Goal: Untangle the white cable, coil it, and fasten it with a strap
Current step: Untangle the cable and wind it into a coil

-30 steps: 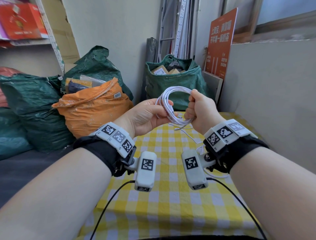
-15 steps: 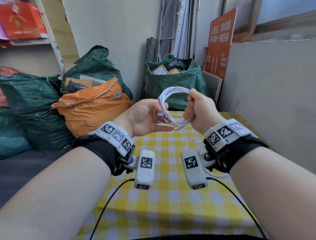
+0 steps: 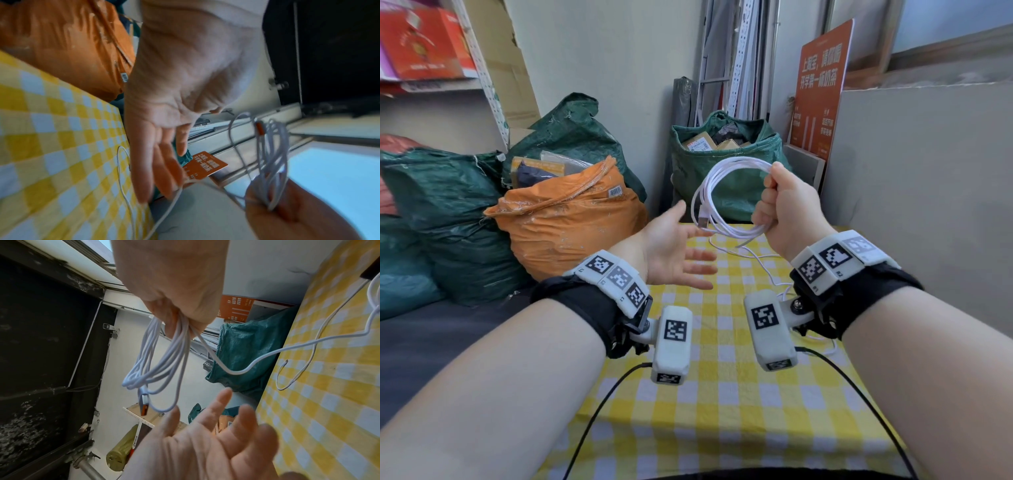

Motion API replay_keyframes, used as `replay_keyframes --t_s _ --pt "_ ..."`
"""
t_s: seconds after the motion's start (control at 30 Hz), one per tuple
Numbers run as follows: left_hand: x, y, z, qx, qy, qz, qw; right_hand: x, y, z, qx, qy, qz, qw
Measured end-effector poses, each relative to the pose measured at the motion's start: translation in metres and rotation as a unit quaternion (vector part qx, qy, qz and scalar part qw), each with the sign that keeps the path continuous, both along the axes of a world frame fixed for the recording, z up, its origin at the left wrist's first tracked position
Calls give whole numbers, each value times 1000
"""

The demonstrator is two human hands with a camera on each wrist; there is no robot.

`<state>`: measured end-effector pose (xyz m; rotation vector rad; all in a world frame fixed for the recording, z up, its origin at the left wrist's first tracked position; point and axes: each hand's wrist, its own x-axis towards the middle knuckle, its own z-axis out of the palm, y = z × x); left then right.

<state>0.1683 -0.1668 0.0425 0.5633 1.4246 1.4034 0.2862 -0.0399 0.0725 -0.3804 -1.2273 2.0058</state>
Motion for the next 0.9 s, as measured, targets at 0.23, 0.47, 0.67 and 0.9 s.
replay_keyframes --t_s 0.23,0.47,0.67,0.9 --pt "18 7 2 6 115 -87 990 0 -10 9 -25 44 59 997" --pt "10 5 0 54 133 -71 987 6 -4 11 36 -29 69 997" --pt "-5 -6 4 -47 253 -15 966 13 9 4 206 -170 -7 964" --pt "-13 -8 4 -151 585 -7 797 16 12 -1 265 -238 -51 933"
